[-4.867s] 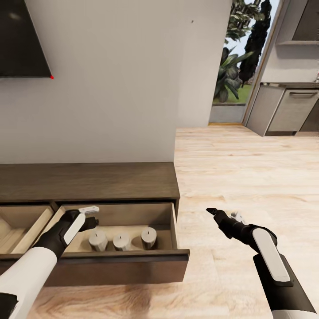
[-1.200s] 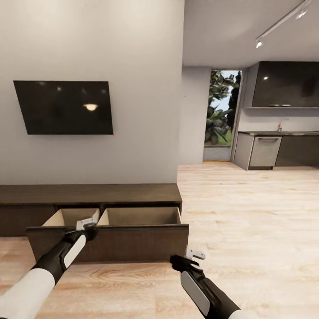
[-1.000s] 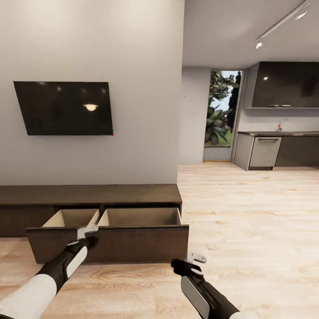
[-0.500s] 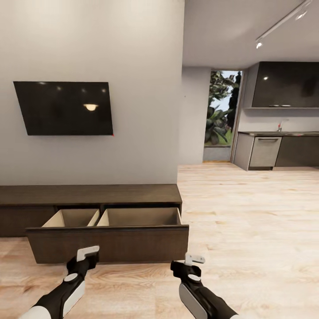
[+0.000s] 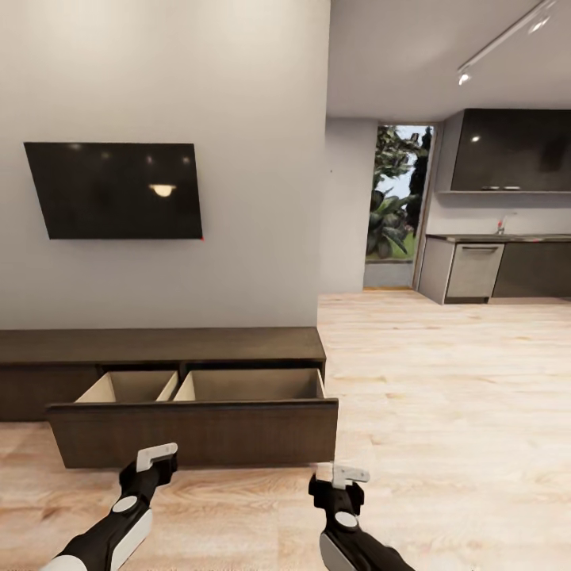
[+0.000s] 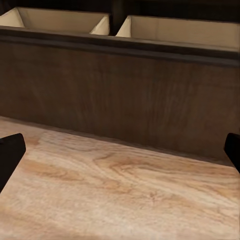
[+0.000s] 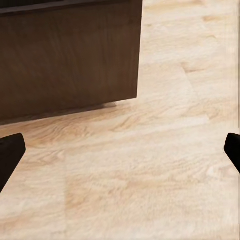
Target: Place each of the two pumpkins and all three candles from the living room inside a cabinet in the living room (use any cabinet), then make sure every cabinet is closed, and position the cauldron so it is next to a table in the living room.
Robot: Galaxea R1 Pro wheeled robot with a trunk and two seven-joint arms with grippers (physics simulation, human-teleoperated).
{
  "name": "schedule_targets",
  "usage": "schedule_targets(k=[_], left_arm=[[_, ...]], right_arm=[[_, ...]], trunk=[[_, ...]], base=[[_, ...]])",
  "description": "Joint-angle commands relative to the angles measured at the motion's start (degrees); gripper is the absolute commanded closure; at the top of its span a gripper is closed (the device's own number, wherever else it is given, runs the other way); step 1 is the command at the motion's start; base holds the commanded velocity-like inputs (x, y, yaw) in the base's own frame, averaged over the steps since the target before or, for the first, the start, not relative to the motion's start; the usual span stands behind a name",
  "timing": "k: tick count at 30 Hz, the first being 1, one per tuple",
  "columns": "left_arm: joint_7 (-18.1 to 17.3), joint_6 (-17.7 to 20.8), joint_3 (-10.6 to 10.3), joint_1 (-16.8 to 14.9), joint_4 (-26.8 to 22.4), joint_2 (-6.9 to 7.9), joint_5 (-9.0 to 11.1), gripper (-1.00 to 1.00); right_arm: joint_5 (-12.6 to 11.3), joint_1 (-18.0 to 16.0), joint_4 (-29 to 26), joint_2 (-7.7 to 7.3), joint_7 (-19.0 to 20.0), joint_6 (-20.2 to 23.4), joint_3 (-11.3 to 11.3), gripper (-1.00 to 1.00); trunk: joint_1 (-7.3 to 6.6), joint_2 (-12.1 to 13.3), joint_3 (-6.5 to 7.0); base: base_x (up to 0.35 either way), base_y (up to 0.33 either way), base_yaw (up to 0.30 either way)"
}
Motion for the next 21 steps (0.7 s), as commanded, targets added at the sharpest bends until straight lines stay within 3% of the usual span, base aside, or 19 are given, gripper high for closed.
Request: schedule_targets(k=[1,11,16,21], left_arm=[[0.0,-0.2,-0.5,0.0,0.0,0.06,0.4,-1.00],[-1.8,-1.2,-0.7,0.3,0.1,0.06,0.1,-1.00],[-1.9,-1.5,-3.2,0.6,0.2,0.03,0.1,-1.00],[-2.0,-1.7,-4.1,0.6,0.2,0.05,0.2,-1.00]], right_arm=[[-0.4,-0.1,0.9,0.22,-0.3,-1.3,0.6,-1.00],[-0.1,-0.1,2.5,0.71,-0.3,-2.6,1.0,-1.00],[0.0,-0.1,2.5,0.84,-0.3,-2.6,1.9,-1.00],[0.0,-0.1,2.4,1.21,-0.3,-2.6,3.1,-1.00]], trunk=[[0.22,-0.4,-0.25],[2.41,-4.5,-2.04],[3.51,-6.5,-2.94],[4.61,-8.5,-3.84]], base=[[0.000,0.000,0.000],[0.000,0.000,0.000],[0.000,0.000,0.000],[0.000,0.000,0.000]])
